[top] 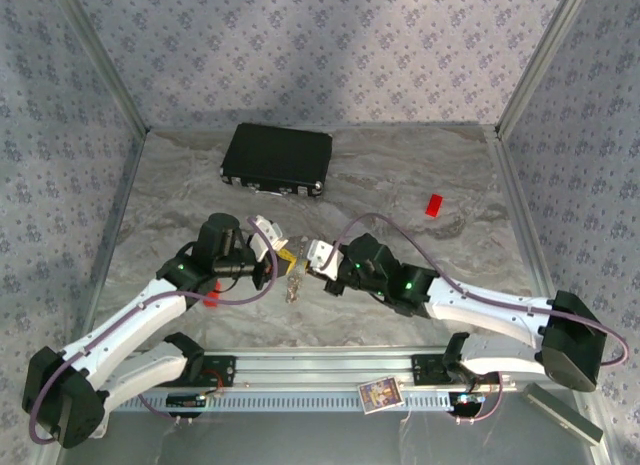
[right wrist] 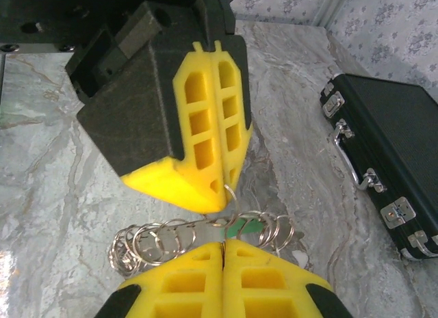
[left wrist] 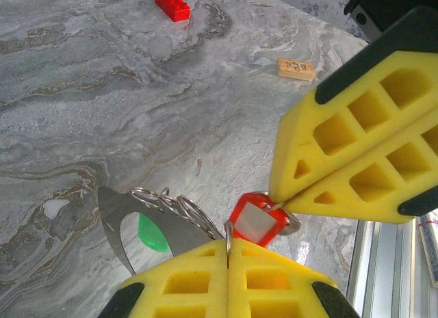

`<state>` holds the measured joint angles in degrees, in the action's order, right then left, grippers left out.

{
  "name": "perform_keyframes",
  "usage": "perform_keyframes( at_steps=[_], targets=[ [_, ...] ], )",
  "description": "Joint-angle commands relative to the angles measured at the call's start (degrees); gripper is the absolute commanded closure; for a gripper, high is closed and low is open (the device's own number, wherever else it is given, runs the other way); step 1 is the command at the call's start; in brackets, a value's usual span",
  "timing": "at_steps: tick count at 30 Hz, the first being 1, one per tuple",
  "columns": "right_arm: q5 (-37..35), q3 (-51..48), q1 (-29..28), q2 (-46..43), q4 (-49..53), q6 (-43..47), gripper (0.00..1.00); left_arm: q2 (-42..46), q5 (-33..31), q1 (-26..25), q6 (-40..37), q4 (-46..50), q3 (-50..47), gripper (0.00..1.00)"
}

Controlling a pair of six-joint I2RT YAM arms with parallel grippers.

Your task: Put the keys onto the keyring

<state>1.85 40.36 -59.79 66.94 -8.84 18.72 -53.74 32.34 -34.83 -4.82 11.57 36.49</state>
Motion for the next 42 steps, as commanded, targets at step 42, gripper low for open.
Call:
perform_keyframes(
  at_steps=[42],
  targets=[
    [-0.96, 3.76, -0.54, 4.33, -4.45, -0.53, 1.0, 0.17, 3.1, 0.2, 0.27, -1.17, 2.18, 1.0]
  ],
)
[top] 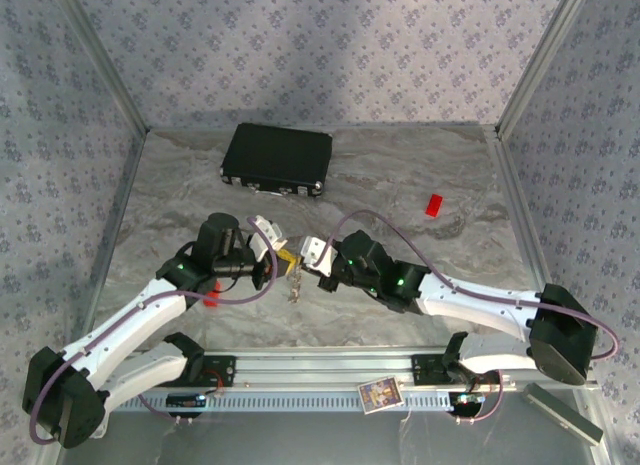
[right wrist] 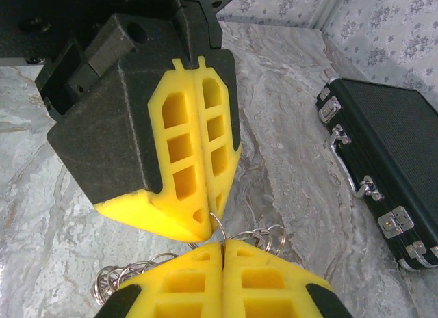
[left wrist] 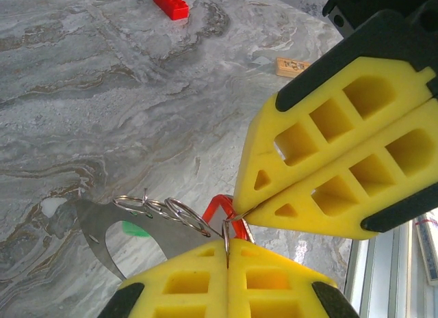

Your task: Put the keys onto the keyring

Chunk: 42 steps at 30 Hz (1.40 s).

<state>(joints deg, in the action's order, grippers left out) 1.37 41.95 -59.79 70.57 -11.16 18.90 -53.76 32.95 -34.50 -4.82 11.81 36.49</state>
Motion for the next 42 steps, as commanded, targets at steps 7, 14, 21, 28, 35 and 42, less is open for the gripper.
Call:
perform_keyframes(
  at_steps=[7, 14, 21, 28, 35, 42],
  targets=[
    [-0.2, 2.5, -0.53, 0.81, -2.56, -2.18, 1.0, 0.18, 2.74, -0.15, 0.34, -1.78, 2.17, 1.0],
    [1.38, 3.0, -0.57, 1.13, -1.98, -2.95, 1.0, 0.22, 2.83, -0.22, 0.29, -2.49, 2.18, 1.0],
    [1.63, 2.1, -0.46, -0.01, 0.24, -3.33, 1.0, 0.93, 1.08, -0.26, 0.2, -2.59, 1.84, 1.0],
    [1.82, -1.41, -0.55, -2.78, -0.53, -2.95, 1.0, 1.34, 0.41, -0.27, 0.53, -3.28, 1.3, 1.0],
    [2.65, -2.59, -1.52, -2.63, -1.63, -1.02, 1.0, 1.3, 0.06, -0.22, 1.48, -4.12, 1.17, 1.0],
    [3.14, -2.85, -2.5, -1.92, -1.36, 1.3, 1.0, 1.42, -0.34, -0.22, 1.91, -4.34, 1.3, 1.0]
  ],
)
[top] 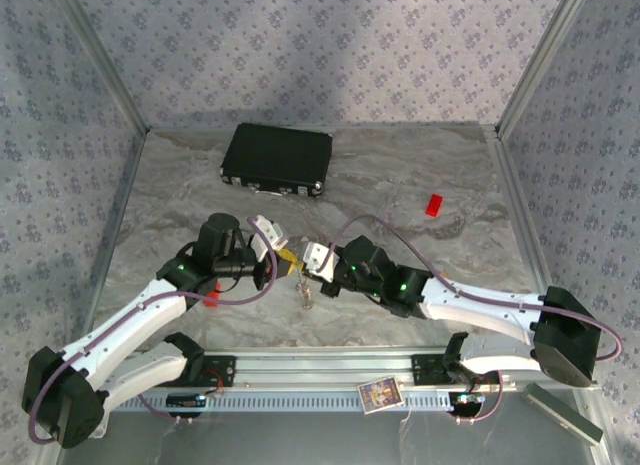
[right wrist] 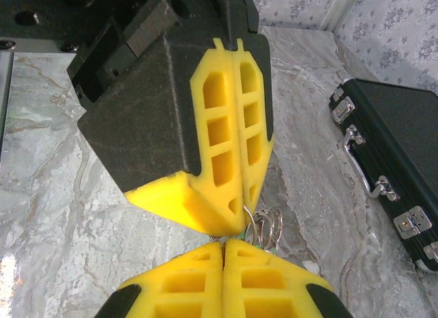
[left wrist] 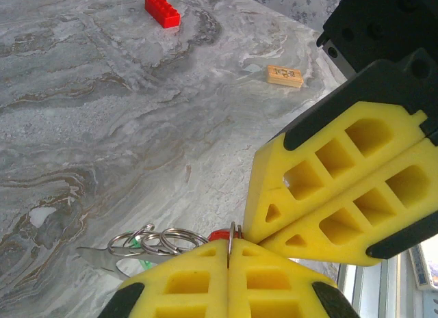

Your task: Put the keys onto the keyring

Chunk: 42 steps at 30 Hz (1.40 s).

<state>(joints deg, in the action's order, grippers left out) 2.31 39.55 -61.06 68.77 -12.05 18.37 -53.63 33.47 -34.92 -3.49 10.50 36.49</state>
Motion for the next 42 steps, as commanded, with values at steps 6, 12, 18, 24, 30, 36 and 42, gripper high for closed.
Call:
perform_keyframes(
  at_steps=[6, 12, 18, 24, 30, 36, 42],
  targets=[
    [3.55, -1.35, -1.22, -1.57, 0.36, 2.4, 0.7, 1.92, -0.38, 0.14, -0.24, -3.86, 0.68, 1.0],
    [15.45, -2.68, 5.35, -7.93, 5.05, -2.73, 0.62, 4.13, -0.7, -0.43, -4.78, -5.77, -1.4, 1.0],
    [20.72, -2.55, 9.81, -9.05, 6.0, -6.77, 0.69, 7.42, 1.63, -1.23, -7.76, -12.02, -5.28, 1.0],
    [24.23, -0.9, 10.42, -5.8, 1.73, -8.7, 0.75, 8.84, 2.91, -2.39, -8.05, -18.07, -8.28, 1.0],
    [22.92, -0.15, 10.19, -2.81, -1.7, -10.03, 0.75, 8.21, 4.06, -2.98, -7.52, -19.36, -8.41, 1.0],
    [23.34, -0.21, 9.99, -1.28, -3.9, -11.13, 0.75, 8.12, 4.34, -3.49, -7.85, -19.16, -8.53, 1.0],
    [24.31, -0.3, 9.99, -0.92, -4.57, -11.21, 0.79, 8.13, 4.41, -3.58, -8.47, -18.85, -8.45, 1.0]
  ],
)
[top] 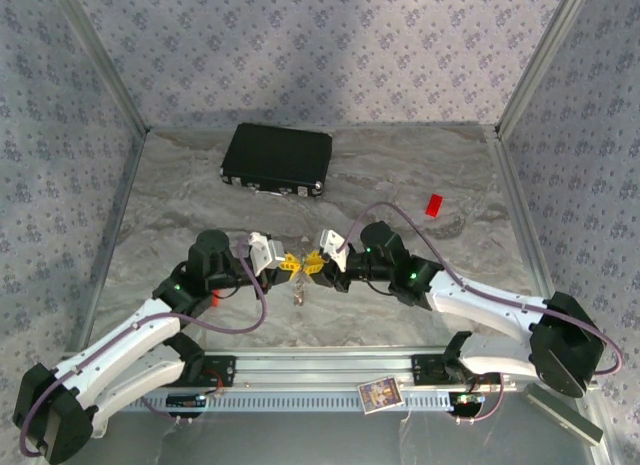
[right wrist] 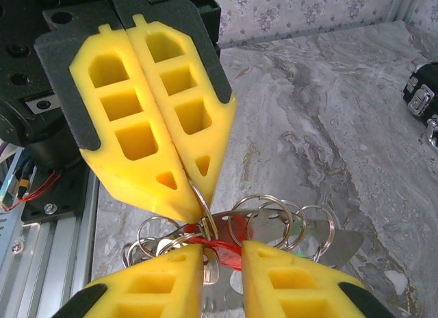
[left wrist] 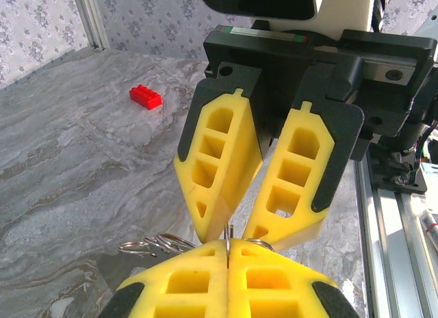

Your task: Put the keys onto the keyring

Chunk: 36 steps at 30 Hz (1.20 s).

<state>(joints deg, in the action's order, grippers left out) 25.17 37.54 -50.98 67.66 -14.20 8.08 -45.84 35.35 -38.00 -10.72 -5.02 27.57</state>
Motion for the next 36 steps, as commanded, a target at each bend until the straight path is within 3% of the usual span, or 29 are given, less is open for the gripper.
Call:
perform_keyframes(
  at_steps=[1, 7, 15, 36],
  targets=[
    [1.3, 1.75, 0.0, 0.03, -2.05, -0.87, 0.79, 0.45, 2.45, -0.5, -1.32, -3.16, 0.46, 1.0],
    [-1.43, 0.8, 1.37, -3.82, 3.88, 2.49, 0.72, 0.57, 2.4, -0.51, -1.79, -2.78, 0.63, 1.0],
    [4.12, 2.98, 1.44, -3.23, 3.76, 2.17, 0.77, 0.02, 3.05, -0.91, -1.96, -3.2, 1.09, 1.0],
    [6.92, 2.55, 1.1, -0.85, 2.33, 1.37, 0.78, -0.56, 2.8, -1.7, -2.64, -3.07, 1.07, 1.0]
  ],
)
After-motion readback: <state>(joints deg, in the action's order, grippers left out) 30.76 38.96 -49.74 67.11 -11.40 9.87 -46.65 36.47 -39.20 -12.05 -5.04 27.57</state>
